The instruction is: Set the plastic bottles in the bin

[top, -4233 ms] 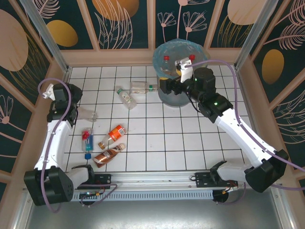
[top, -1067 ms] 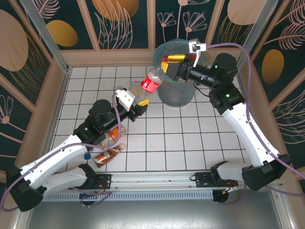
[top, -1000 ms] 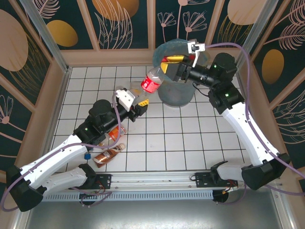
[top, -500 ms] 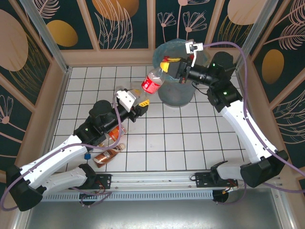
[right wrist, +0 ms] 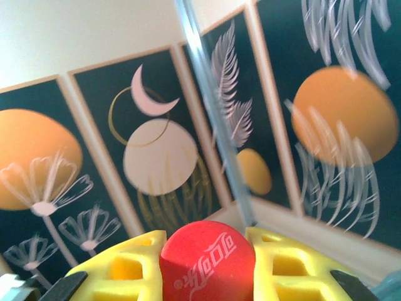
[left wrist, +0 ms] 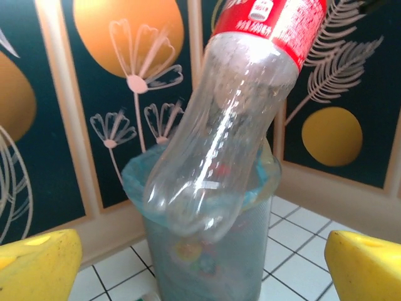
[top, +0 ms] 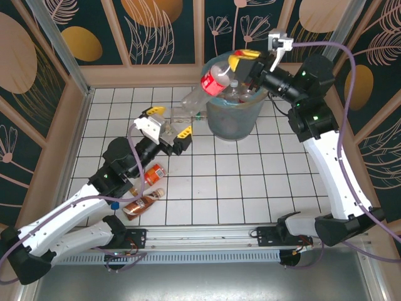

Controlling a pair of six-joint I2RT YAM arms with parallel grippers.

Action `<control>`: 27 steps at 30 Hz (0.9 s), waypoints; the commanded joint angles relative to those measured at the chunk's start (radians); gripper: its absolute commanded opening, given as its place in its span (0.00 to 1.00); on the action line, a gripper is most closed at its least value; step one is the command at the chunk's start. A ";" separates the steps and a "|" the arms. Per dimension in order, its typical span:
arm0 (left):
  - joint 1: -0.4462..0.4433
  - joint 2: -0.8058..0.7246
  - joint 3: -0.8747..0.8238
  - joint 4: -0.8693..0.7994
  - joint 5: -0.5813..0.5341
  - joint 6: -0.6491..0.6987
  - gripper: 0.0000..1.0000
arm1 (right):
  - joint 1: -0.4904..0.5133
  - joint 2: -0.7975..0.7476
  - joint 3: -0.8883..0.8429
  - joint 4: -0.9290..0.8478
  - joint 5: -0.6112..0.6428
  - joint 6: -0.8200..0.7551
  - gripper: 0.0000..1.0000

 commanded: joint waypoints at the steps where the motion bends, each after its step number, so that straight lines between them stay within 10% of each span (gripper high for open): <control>1: 0.002 -0.030 -0.012 0.036 -0.137 -0.032 0.99 | -0.011 0.055 0.125 -0.130 0.208 -0.179 0.00; 10: 0.001 -0.054 -0.013 -0.095 -0.328 -0.068 0.99 | -0.068 0.285 0.271 -0.254 0.517 -0.416 0.00; 27: 0.002 -0.005 -0.012 -0.124 -0.313 -0.078 0.99 | -0.070 0.438 0.311 -0.539 0.528 -0.478 0.00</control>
